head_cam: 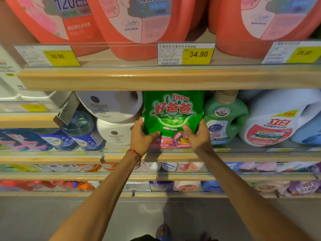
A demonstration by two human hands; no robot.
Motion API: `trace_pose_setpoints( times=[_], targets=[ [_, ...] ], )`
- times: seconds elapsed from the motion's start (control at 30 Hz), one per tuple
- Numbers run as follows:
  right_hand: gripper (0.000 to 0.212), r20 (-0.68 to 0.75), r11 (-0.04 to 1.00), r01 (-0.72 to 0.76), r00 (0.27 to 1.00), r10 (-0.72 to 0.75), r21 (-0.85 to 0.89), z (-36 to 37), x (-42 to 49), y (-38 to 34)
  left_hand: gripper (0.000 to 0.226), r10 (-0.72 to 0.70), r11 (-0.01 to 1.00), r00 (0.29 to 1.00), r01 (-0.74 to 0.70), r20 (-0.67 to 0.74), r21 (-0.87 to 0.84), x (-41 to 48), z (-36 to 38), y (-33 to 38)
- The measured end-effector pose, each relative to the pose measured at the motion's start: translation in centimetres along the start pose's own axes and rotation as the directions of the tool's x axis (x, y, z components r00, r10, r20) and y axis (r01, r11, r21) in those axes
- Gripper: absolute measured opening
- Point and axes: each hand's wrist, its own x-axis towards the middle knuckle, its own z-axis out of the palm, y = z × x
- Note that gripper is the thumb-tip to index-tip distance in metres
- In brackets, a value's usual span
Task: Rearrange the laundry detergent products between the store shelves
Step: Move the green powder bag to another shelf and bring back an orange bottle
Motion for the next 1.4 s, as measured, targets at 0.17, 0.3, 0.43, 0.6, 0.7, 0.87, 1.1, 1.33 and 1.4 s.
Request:
trace_pose_setpoints(
  times=[0.17,0.3,0.43,0.6,0.7,0.87,1.1,1.33,1.4],
  targets=[
    [0.056,0.155,0.998,-0.032,0.988,0.024,0.052,-0.8,-0.1,0.0,0.081,-0.047,0.996,0.991,0.056,0.122,-0.065,0.2,-0.4,-0.6],
    [0.054,0.141,0.994,-0.099,0.986,0.091,0.052,-1.2,-0.2,0.4,0.080,-0.069,0.997,0.989,0.065,0.130,0.041,0.5,-1.1,-1.4],
    [0.054,0.147,0.981,-0.181,0.974,0.170,0.068,-0.9,-1.2,1.2,0.079,-0.009,0.986,0.987,-0.017,0.159,0.164,0.4,-1.1,-1.6],
    [0.052,0.121,0.978,-0.191,0.976,0.180,0.086,-0.4,-1.7,2.2,0.067,0.077,0.945,0.986,-0.120,0.148,0.304,-0.2,-0.6,-2.4],
    [0.053,0.096,0.982,-0.159,0.984,0.150,0.101,-0.5,-2.0,2.6,0.051,0.097,0.913,0.990,-0.129,0.101,0.387,-0.5,-0.5,-2.8],
    [0.044,0.039,0.984,-0.099,0.995,0.094,0.150,-0.3,-3.3,3.2,0.038,0.145,0.935,0.989,-0.132,-0.015,0.328,-1.7,-0.5,-3.9],
    [0.032,-0.010,0.979,0.082,0.997,-0.082,0.186,-0.2,-4.6,1.4,0.026,0.295,0.920,0.954,-0.272,-0.044,0.281,-2.5,-1.2,-2.6],
    [0.024,-0.103,0.978,0.202,0.973,-0.207,-0.055,-3.1,-5.9,-1.5,0.038,0.370,0.870,0.928,-0.361,0.041,0.336,-3.3,-1.6,0.9],
    [0.028,-0.139,0.980,0.190,0.971,-0.197,-0.063,-4.4,-6.3,-2.4,0.046,0.400,0.868,0.914,-0.400,0.063,0.296,-3.8,-0.9,2.2]
  ],
)
